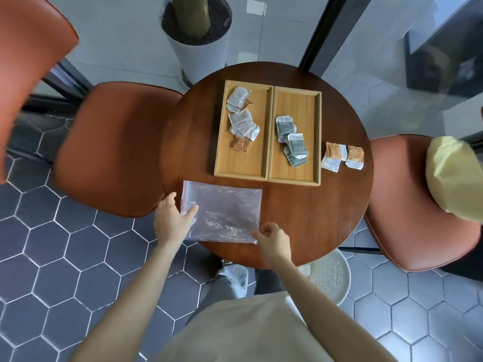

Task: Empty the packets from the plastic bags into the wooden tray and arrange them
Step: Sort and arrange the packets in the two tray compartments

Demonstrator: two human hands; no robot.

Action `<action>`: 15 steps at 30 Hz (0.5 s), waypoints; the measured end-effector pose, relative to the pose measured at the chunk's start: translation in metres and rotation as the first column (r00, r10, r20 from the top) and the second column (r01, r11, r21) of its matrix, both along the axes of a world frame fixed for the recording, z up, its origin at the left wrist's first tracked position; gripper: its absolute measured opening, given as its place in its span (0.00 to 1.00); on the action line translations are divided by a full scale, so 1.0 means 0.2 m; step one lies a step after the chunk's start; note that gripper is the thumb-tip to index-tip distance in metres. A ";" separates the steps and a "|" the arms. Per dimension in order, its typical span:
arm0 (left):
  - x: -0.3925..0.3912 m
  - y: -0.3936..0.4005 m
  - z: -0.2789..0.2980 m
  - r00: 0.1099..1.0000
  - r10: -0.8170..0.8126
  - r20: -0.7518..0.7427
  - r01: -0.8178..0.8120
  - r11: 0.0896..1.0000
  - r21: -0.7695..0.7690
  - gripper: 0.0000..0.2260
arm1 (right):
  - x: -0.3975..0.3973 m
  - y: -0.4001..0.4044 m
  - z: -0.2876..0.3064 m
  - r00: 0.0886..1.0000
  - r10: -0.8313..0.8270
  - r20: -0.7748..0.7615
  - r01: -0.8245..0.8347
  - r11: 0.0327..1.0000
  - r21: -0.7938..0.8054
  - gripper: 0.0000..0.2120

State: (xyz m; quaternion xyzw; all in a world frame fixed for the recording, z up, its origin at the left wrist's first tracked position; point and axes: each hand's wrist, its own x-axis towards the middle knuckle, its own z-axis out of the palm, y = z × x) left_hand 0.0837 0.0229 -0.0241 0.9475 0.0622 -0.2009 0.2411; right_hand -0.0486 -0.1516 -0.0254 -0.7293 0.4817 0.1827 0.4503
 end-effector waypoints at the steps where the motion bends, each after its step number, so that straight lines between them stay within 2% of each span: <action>1: -0.01 -0.01 0.00 0.997 -0.056 0.059 0.052 0.996 0.073 0.25 | 0.00 0.00 0.00 0.999 0.046 -0.026 -0.048 0.997 -0.066 0.14; 3: -0.05 -0.01 0.01 0.963 -0.192 0.187 0.165 0.974 0.152 0.21 | -0.01 0.00 0.00 0.989 0.132 -0.068 -0.145 0.963 -0.228 0.14; 5: -0.10 -0.02 0.00 0.869 -0.409 0.279 0.355 0.907 0.225 0.20 | 0.00 -0.01 0.01 0.968 0.250 -0.018 -0.235 0.881 -0.411 0.12; 6: -0.12 -0.03 -0.01 0.803 -0.525 0.283 0.463 0.848 0.260 0.21 | 0.00 -0.02 0.01 0.932 0.361 0.028 -0.302 0.819 -0.487 0.11; 8: -0.17 -0.03 -0.04 0.700 -0.680 0.219 0.619 0.730 0.290 0.23 | 0.00 -0.02 -0.01 0.787 0.612 0.075 -0.449 0.652 -0.611 0.14; 9: -0.18 -0.04 -0.06 0.689 -0.706 0.164 0.650 0.702 0.292 0.24 | 0.01 -0.02 -0.02 0.695 0.717 0.054 -0.528 0.561 -0.638 0.17; 11: -0.19 -0.04 -0.09 0.717 -0.695 0.045 0.656 0.696 0.292 0.27 | 0.02 0.00 -0.02 0.528 0.848 -0.048 -0.698 0.401 -0.593 0.22; 12: -0.19 -0.03 -0.10 0.733 -0.680 -0.001 0.651 0.701 0.291 0.29 | 0.02 0.00 -0.03 0.475 0.875 -0.094 -0.767 0.359 -0.532 0.24; 13: -0.19 -0.03 -0.10 0.744 -0.668 -0.034 0.648 0.707 0.284 0.30 | 0.01 0.00 -0.04 0.439 0.891 -0.117 -0.812 0.338 -0.477 0.25; 15: -0.17 -0.03 -0.10 0.753 -0.651 -0.099 0.652 0.716 0.249 0.30 | 0.01 -0.02 -0.05 0.425 0.894 -0.145 -0.864 0.352 -0.361 0.26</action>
